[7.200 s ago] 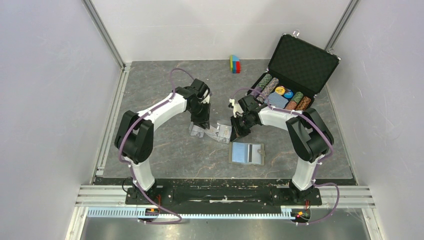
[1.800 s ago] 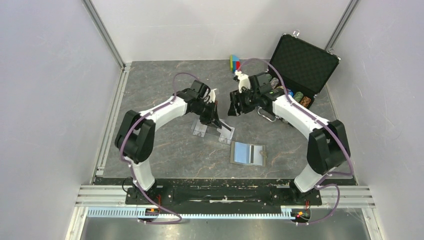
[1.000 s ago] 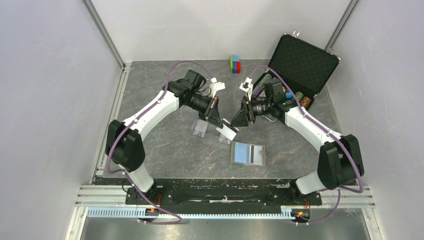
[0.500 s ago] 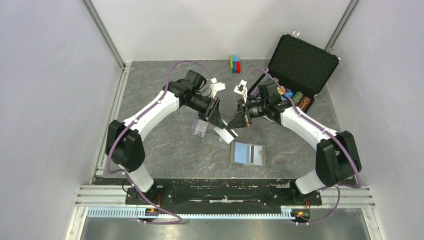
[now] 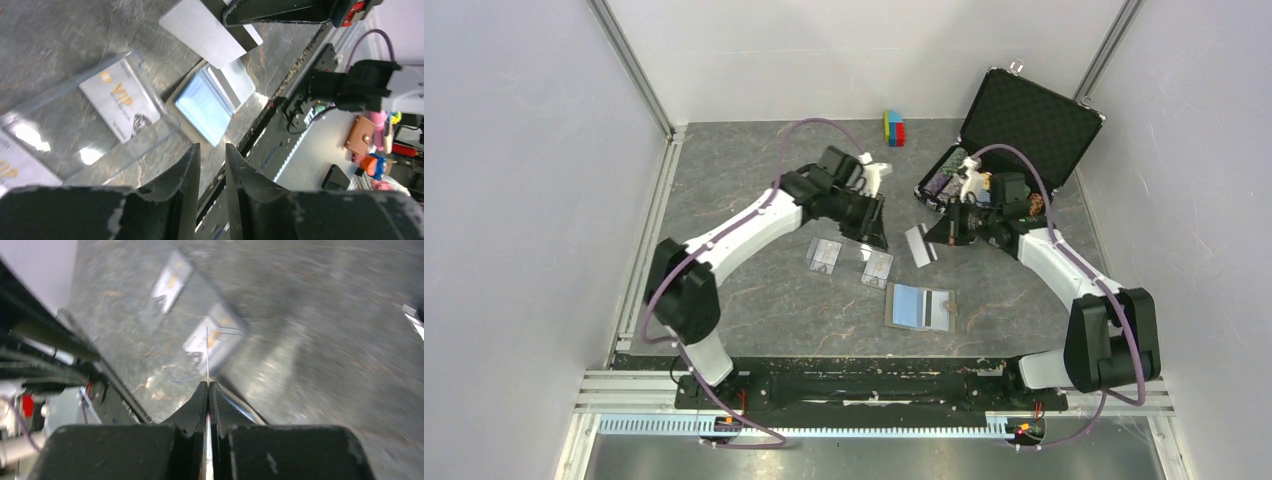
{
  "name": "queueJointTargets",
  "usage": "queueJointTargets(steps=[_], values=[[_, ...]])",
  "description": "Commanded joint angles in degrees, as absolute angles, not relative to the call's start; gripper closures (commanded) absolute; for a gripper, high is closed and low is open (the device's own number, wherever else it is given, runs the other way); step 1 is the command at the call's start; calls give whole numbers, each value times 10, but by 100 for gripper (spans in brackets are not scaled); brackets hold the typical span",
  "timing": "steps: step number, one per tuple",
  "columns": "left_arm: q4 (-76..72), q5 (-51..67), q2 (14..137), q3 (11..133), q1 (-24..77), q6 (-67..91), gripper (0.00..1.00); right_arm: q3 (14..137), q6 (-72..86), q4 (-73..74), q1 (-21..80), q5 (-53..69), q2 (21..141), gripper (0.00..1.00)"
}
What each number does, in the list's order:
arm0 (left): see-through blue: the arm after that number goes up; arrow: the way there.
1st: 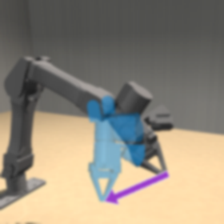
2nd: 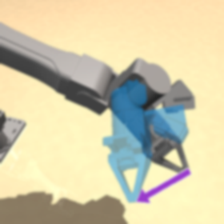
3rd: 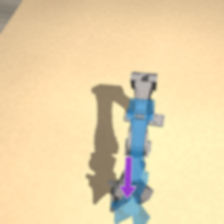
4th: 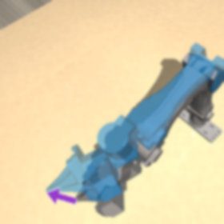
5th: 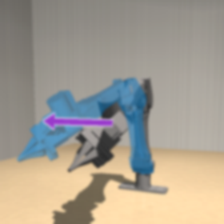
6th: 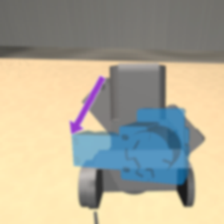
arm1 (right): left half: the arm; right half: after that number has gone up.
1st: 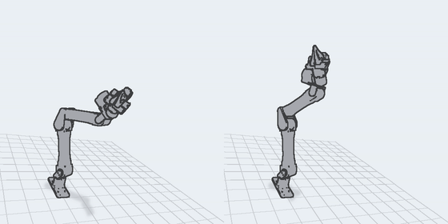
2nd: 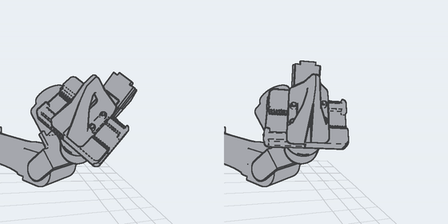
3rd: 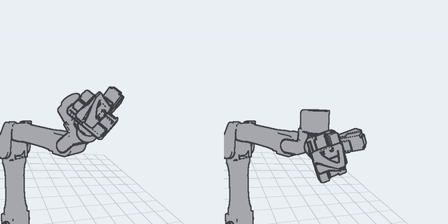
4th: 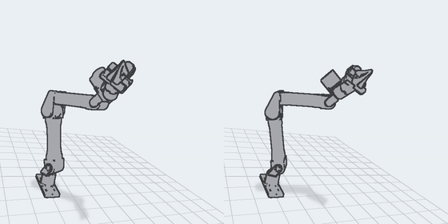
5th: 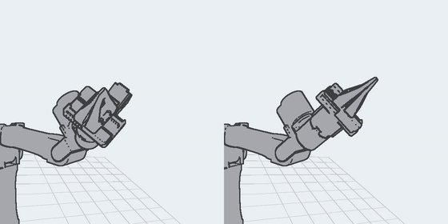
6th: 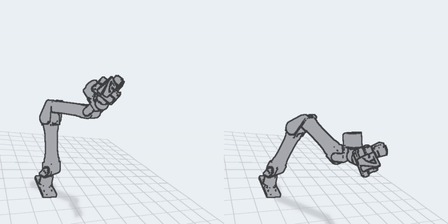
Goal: Put the credit cards into the card holder
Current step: Insert the credit card into the card holder.
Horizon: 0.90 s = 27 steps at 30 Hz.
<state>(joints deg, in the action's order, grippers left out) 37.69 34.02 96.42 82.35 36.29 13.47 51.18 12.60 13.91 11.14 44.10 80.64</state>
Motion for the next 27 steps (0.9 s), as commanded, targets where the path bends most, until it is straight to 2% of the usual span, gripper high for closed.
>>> queueJointTargets(steps=[1,6,10,14,27], values=[[380,240,1042,898,426,202,71,475,180,130,63,325,752,100],[426,187,1143,982,469,201,78,472,171,161,34,298,737,100],[500,116,1227,1063,486,179,90,477,147,179,34,297,736,100],[538,54,1275,1097,488,171,97,472,140,184,34,301,739,100],[558,-85,1254,1008,429,183,98,456,142,186,71,320,767,100]])
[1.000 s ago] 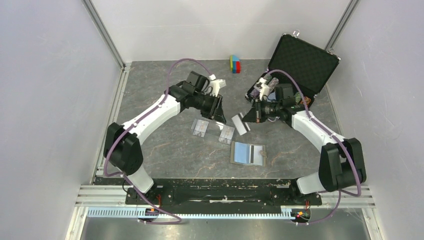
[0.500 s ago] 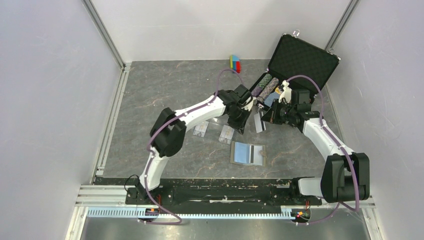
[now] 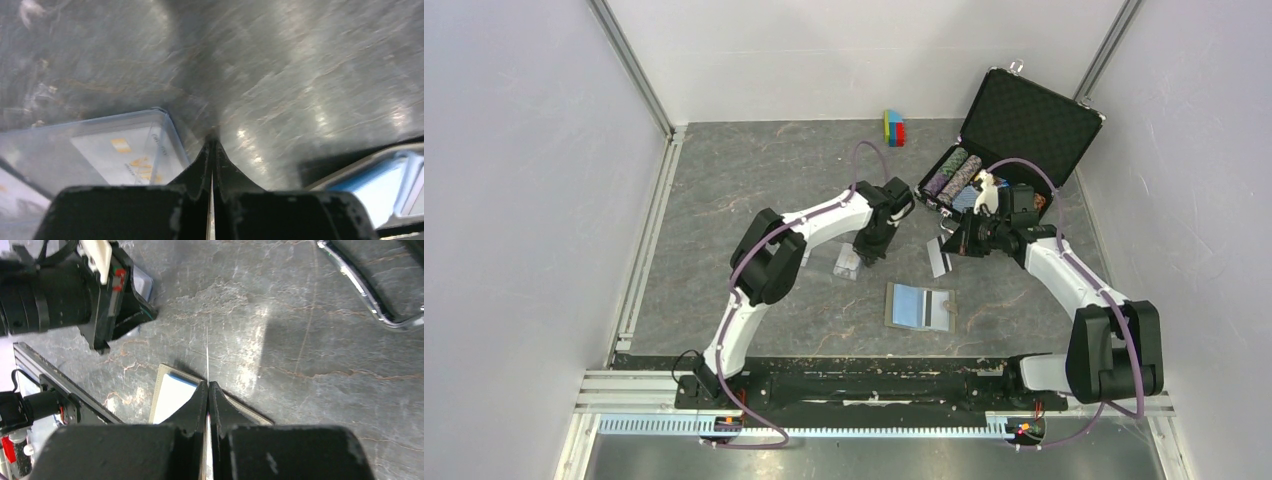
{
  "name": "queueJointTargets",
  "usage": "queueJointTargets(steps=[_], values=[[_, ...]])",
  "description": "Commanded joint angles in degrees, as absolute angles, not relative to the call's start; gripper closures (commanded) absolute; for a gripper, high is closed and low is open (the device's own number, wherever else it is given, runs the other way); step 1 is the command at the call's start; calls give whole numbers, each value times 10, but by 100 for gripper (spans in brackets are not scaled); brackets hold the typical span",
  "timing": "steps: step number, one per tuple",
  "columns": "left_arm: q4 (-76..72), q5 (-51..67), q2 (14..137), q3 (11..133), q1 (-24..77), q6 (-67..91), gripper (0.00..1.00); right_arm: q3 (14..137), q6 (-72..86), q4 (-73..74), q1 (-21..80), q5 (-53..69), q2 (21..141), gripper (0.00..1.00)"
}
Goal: Put the credit cards into the card holder
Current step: Insert the credit card into the card holder.
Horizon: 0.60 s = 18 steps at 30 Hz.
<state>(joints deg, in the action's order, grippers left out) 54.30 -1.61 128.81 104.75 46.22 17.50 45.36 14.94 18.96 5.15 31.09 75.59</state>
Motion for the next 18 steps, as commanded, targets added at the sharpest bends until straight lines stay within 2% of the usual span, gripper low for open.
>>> queueJointTargets(steps=[1,9,13,15,18], values=[[553,-87,1245,993,419,183,98,458,142,185,78,320,769,100],[531,-19,1195,957,391,165,95,441,178,147,101,341,765,100],[513,63,1177,956,400,178,84,423,194,139,101,355,753,100],[491,104,1165,941,408,191,75,408,206,135,101,365,744,100],[449,155,1135,900,414,223,70,384,220,135,98,371,726,100]])
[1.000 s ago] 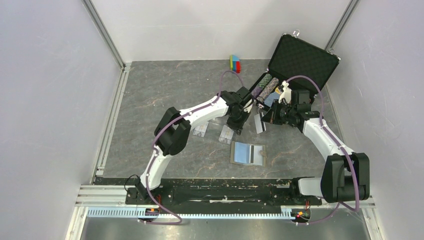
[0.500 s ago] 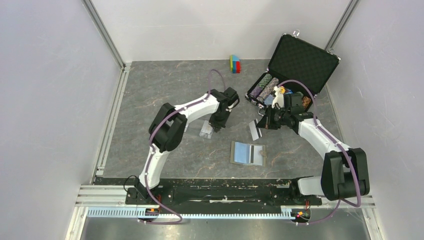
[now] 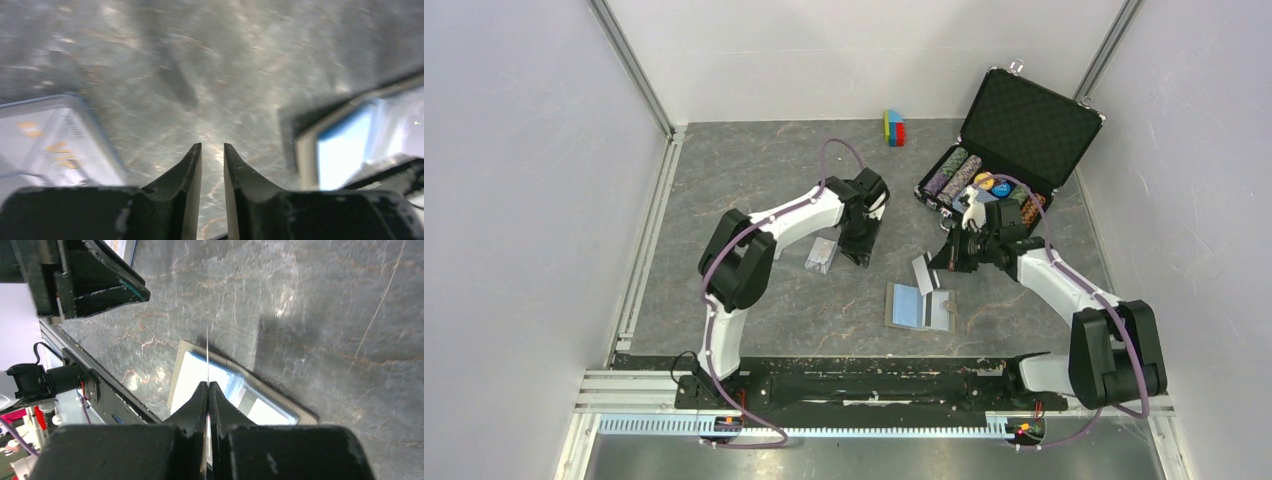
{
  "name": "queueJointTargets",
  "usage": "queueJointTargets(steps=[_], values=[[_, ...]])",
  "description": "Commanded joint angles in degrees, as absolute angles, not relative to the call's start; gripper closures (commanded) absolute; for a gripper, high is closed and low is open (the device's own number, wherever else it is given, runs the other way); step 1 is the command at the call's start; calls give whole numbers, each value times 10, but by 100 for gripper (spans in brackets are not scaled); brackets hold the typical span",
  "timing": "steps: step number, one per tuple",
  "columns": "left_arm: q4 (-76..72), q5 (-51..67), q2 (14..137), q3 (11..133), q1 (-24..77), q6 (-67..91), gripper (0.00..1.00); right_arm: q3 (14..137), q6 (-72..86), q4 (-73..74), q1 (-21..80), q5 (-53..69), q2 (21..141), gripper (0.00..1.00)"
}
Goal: Put the credit cards into the card holder
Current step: Insert the credit card into the card holder.
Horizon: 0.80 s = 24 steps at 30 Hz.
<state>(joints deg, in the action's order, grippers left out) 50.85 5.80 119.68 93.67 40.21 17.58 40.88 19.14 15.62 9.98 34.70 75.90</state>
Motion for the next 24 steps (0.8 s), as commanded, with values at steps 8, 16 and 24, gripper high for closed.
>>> queueJointTargets(steps=[8,16,24], values=[[334,245,1081,771,420,296,67,329,249,153,84,388,686,100],[292,252,1070,716,429,338,77,305,249,183,80,373,706,100],[280,253,1074,704,431,352,83,293,241,199,77,357,737,100]])
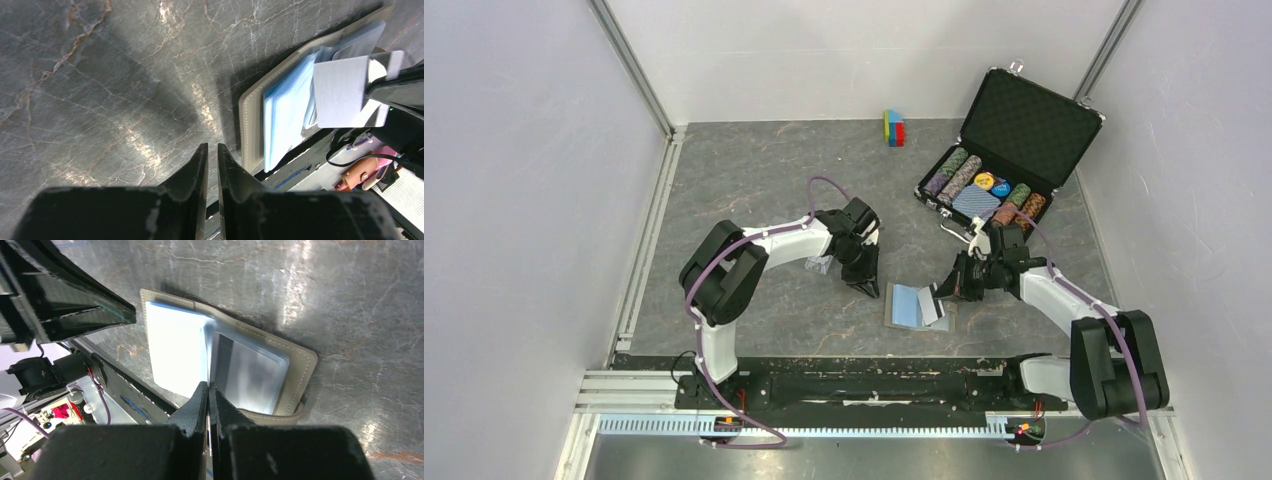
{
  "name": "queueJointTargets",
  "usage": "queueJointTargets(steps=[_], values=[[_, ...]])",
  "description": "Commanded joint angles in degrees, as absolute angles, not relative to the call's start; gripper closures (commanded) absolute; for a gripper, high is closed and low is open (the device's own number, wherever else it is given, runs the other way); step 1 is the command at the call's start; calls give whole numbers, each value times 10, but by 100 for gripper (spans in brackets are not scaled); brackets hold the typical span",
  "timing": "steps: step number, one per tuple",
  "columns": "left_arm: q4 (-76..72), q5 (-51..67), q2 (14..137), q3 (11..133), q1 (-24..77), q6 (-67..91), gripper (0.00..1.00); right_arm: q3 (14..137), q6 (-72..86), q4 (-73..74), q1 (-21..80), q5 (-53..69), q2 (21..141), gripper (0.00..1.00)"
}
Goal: Put the credit cards into the card holder
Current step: Insert the credit card into the card holder.
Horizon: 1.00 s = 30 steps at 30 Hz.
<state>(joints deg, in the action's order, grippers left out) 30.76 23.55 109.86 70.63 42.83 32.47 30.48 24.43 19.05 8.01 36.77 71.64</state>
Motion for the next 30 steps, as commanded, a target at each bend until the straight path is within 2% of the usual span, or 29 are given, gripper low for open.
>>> queueJointTargets(steps=[1,18,24,30], values=[[280,253,1074,703,431,352,83,290,241,197,76,359,746,100],[320,232,1104,740,427,344,85,294,276,6,115,395,837,100],[375,181,1091,772,424,318,84,326,241,11,116,384,858,100],[378,212,1075,753,430,324,84,312,221,20,116,384,856,100]])
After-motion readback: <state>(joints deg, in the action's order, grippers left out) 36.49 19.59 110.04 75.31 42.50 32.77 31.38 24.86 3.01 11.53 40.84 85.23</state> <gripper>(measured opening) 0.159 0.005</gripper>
